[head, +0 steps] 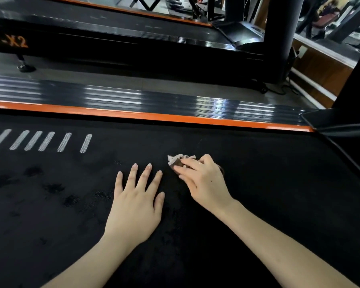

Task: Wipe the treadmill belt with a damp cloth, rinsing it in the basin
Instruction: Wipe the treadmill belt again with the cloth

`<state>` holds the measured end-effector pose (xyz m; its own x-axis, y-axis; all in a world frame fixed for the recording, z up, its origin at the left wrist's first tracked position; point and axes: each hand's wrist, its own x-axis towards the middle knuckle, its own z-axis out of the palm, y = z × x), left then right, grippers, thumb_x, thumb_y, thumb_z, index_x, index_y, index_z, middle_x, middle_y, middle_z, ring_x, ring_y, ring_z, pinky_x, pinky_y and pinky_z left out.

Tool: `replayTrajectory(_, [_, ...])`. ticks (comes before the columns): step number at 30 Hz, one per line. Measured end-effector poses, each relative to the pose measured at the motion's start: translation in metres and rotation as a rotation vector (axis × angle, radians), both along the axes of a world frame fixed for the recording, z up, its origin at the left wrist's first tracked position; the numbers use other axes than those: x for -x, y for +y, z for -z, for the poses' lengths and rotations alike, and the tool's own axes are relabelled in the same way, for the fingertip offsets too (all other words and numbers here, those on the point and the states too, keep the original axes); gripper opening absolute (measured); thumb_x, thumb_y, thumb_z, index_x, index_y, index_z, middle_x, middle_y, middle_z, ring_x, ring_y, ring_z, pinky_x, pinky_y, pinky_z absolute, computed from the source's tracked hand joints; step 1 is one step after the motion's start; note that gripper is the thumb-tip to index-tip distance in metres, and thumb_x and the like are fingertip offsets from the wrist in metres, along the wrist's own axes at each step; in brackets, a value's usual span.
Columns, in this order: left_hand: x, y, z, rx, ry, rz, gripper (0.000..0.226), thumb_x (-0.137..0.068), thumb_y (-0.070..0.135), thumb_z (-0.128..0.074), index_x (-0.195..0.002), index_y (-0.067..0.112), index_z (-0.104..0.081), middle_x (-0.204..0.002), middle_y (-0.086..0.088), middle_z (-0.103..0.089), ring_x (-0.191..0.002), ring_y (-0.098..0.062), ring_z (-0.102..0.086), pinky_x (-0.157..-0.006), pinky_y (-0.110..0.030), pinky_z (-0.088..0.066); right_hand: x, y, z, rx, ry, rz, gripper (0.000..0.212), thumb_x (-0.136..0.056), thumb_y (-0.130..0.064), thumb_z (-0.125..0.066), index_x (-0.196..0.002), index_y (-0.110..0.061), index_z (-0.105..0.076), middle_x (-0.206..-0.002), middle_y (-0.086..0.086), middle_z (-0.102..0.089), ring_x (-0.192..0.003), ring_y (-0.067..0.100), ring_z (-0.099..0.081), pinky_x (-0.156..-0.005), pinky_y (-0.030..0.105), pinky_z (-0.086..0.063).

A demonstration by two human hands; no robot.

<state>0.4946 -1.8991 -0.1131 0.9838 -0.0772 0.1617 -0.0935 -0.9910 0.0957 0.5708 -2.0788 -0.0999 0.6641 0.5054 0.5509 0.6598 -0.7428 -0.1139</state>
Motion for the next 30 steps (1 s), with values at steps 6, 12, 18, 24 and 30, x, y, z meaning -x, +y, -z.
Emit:
replayTrajectory(6, [0.0,-0.001,-0.001,0.005,0.007,-0.011,0.055,-0.092,0.044,-0.026,-0.134,0.019,-0.053,-0.139,-0.008,-0.051,-0.132,-0.035,-0.041,-0.106,-0.057,-0.033,-0.062,0.004,0.001,0.036,0.006,0.177,0.023,-0.087,-0.019,-0.057,-0.102,-0.025,-0.073,-0.098,-0.003,-0.069,-0.071,0.027,-0.048,-0.058,0.034,-0.042])
replayTrajectory(12, [-0.001,0.0,-0.003,0.011,0.013,-0.008,0.056,-0.092,0.044,-0.025,-0.134,0.02,-0.053,-0.139,-0.007,-0.051,-0.132,-0.035,-0.041,-0.106,-0.057,-0.032,-0.084,0.028,-0.004,0.015,0.095,0.331,0.025,-0.091,-0.012,-0.058,-0.111,-0.021,-0.071,-0.104,0.003,-0.066,-0.081,0.031,-0.047,-0.065,0.038,-0.041])
replayTrajectory(18, [-0.001,0.0,-0.003,0.03,0.031,-0.003,0.059,-0.092,0.045,-0.021,-0.138,0.02,-0.048,-0.143,-0.007,-0.046,-0.136,-0.034,-0.035,-0.11,-0.057,-0.026,-0.003,0.008,-0.005,-0.021,0.037,0.156,0.022,-0.087,-0.016,-0.058,-0.1,-0.022,-0.074,-0.093,-0.004,-0.068,-0.068,0.019,-0.038,-0.052,0.032,-0.041])
replayTrajectory(24, [0.0,0.0,-0.002,0.021,0.008,0.009,0.057,-0.091,0.043,-0.025,-0.135,0.018,-0.051,-0.141,-0.009,-0.048,-0.133,-0.037,-0.039,-0.107,-0.059,-0.029,0.092,-0.026,-0.009,0.091,0.131,-0.052,0.025,-0.088,-0.019,-0.059,-0.108,-0.03,-0.07,-0.108,-0.008,-0.065,-0.073,0.016,-0.043,-0.059,0.03,-0.04])
replayTrajectory(30, [0.0,-0.001,-0.002,0.026,0.012,0.013,0.058,-0.092,0.043,-0.024,-0.136,0.017,-0.05,-0.142,-0.011,-0.047,-0.134,-0.038,-0.037,-0.107,-0.06,-0.029,0.095,-0.044,-0.004,0.167,0.079,-0.216,0.027,-0.09,-0.017,-0.057,-0.112,-0.029,-0.067,-0.112,-0.007,-0.064,-0.079,0.02,-0.049,-0.064,0.035,-0.045])
